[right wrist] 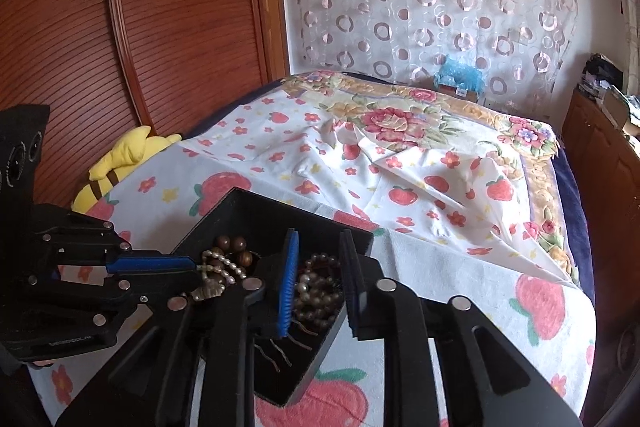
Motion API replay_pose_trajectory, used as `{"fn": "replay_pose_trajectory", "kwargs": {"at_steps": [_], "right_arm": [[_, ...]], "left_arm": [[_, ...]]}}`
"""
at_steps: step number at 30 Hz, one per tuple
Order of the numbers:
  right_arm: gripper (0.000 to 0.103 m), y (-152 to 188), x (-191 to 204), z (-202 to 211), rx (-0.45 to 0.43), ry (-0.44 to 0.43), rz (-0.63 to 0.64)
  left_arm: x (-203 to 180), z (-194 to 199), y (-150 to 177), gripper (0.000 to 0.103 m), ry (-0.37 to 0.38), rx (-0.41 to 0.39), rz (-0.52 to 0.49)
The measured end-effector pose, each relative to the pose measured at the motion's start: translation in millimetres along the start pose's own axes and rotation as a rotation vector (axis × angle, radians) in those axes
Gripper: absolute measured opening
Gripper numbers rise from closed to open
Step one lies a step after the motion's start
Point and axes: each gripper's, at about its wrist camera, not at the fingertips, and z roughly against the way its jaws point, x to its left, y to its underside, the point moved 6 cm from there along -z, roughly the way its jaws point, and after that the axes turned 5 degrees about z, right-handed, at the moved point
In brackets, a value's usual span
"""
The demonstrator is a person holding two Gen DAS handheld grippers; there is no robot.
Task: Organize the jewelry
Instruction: 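Open both grippers to release the pearls into the box and withdraw, then grasp the green-stone chain bracelet with the right gripper while the left opens around the jade bangle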
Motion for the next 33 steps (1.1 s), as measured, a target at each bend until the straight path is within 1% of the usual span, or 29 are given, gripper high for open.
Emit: {"fn": "replay_pose_trajectory", "kwargs": {"at_steps": [4, 6, 8, 12, 14, 16, 19, 21, 23, 25, 28, 30, 33], "right_arm": [[0.024, 7, -1, 17, -0.018, 0.005, -0.028], [0.024, 17, 2, 29, -0.025, 0.008, -0.043], [0.024, 29, 6, 39, -0.024, 0.011, -0.053], [0.024, 54, 15, 58, -0.015, 0.030, -0.057], [0.024, 68, 21, 69, -0.013, 0.032, -0.070], [0.024, 84, 29, 79, -0.010, 0.032, -0.088], [0.024, 104, 38, 92, -0.011, 0.033, -0.108], [0.024, 120, 44, 99, -0.005, 0.032, -0.126], [0.024, 134, 48, 102, 0.008, 0.032, -0.141], [0.024, 144, 52, 104, 0.020, 0.035, -0.150], [0.024, 160, 56, 107, 0.055, 0.035, -0.154], [0.024, 167, 57, 109, 0.063, 0.043, -0.152], [0.024, 178, 58, 111, 0.071, 0.055, -0.156]], "left_arm": [[-2, 5, 2, 0.007, -0.006, -0.006, 0.000], [-3, 10, 7, 0.008, -0.001, -0.008, 0.006], [-3, 15, 15, 0.018, -0.003, -0.006, 0.013], [-8, 29, 32, 0.023, -0.006, -0.012, 0.015], [-12, 36, 41, 0.038, -0.017, -0.016, 0.004], [-17, 43, 52, 0.043, -0.026, -0.023, -0.007], [-22, 52, 67, 0.056, -0.024, -0.026, -0.015], [-25, 56, 77, 0.060, -0.026, -0.025, -0.021], [-27, 57, 86, 0.068, -0.033, -0.016, -0.024], [-31, 59, 95, 0.071, -0.033, -0.008, -0.024], [-35, 60, 105, 0.086, -0.024, -0.007, -0.042], [-39, 58, 114, 0.087, -0.043, 0.004, -0.075], [-39, 54, 126, 0.087, -0.049, 0.034, -0.087]]}}
